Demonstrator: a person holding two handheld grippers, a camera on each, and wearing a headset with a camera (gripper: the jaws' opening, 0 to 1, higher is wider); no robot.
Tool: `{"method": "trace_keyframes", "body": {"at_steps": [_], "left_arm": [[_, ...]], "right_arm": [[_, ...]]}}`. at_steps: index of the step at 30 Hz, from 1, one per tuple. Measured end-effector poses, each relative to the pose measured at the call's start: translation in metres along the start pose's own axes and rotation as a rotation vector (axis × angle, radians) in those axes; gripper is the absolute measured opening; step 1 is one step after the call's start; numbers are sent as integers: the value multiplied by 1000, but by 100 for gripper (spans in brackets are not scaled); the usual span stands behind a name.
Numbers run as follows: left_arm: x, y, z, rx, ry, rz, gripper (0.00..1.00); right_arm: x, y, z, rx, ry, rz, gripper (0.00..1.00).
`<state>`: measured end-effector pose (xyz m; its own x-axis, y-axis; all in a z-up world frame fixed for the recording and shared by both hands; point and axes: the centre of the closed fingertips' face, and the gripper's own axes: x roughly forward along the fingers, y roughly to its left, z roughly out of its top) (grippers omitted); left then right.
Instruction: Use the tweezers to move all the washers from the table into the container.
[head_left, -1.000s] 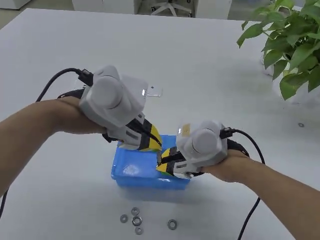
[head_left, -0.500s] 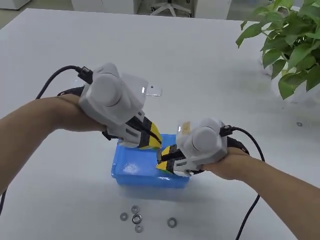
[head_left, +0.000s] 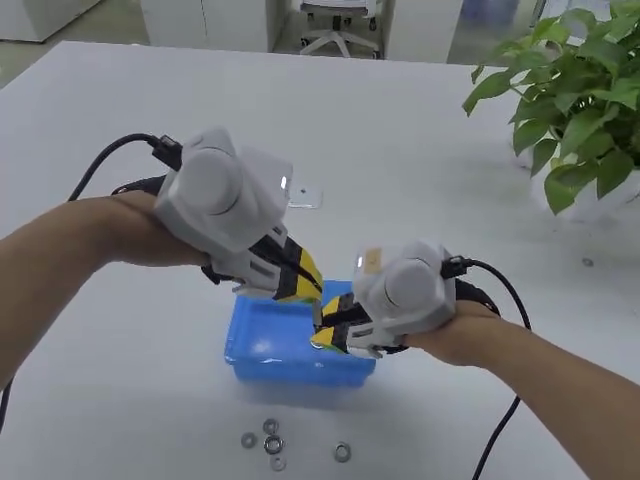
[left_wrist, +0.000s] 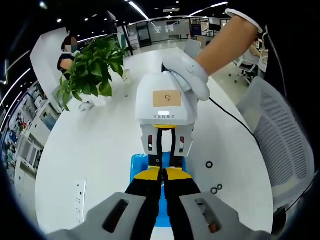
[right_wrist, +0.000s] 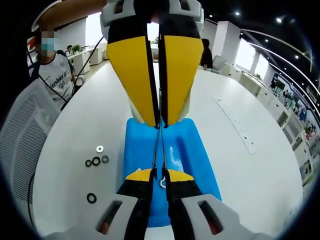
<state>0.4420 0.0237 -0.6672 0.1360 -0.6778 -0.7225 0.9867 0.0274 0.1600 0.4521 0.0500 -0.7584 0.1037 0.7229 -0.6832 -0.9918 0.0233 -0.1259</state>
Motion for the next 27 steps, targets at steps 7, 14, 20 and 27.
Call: {"method": "trace_keyframes", "body": {"at_steps": [7, 14, 20, 27], "left_arm": [[-11, -8, 11, 11, -3, 12, 5], [-19, -19, 20, 23, -1, 19, 5], [-22, -28, 27, 33, 1, 22, 5], [-22, -40, 35, 41, -4, 19, 5]], "right_arm": [[-11, 6, 11, -16, -9, -21, 11], [-21, 15, 18, -31, -13, -35, 12], [-28, 23, 21, -35, -17, -44, 12], [-36, 34, 20, -37, -18, -59, 12]]}}
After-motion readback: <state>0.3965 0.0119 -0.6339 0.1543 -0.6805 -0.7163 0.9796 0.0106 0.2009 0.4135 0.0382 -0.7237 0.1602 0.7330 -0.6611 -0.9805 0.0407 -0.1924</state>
